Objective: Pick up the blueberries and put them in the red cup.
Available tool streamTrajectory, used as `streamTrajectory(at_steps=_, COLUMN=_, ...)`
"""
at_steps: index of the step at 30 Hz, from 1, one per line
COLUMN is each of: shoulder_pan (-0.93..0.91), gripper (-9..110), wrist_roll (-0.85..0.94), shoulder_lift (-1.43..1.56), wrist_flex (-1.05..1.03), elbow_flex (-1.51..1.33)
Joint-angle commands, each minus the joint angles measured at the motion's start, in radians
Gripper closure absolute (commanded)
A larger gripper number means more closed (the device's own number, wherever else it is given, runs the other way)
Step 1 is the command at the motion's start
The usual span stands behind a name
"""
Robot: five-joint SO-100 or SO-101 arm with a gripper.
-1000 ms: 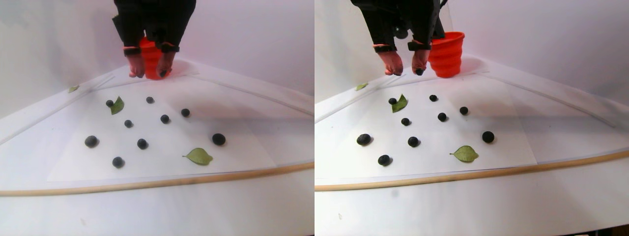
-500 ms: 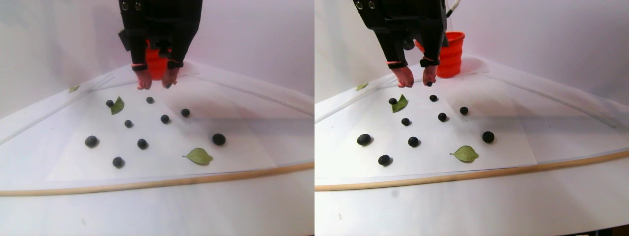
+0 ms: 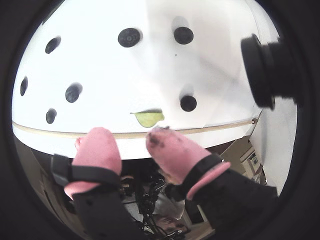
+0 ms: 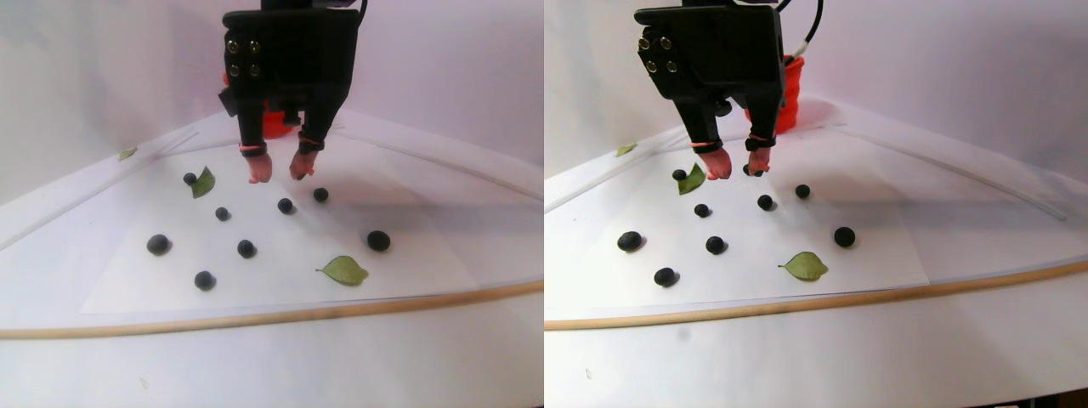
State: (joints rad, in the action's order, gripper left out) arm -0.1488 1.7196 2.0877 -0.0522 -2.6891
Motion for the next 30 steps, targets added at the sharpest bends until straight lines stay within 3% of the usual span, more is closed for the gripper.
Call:
streamTrajectory(at_steps=1, shoulder_pan=-0.008, gripper=87, wrist_roll=0.015, shoulder_lift=-0.018, wrist_flex=0.058, elbow_flex=0.017)
streamTrajectory(at_steps=30, shoulder_pan=0.020, gripper=84, wrist_roll=0.025, shoulder_lift=-0.313, wrist_flex=0.291, elbow_flex=0.114)
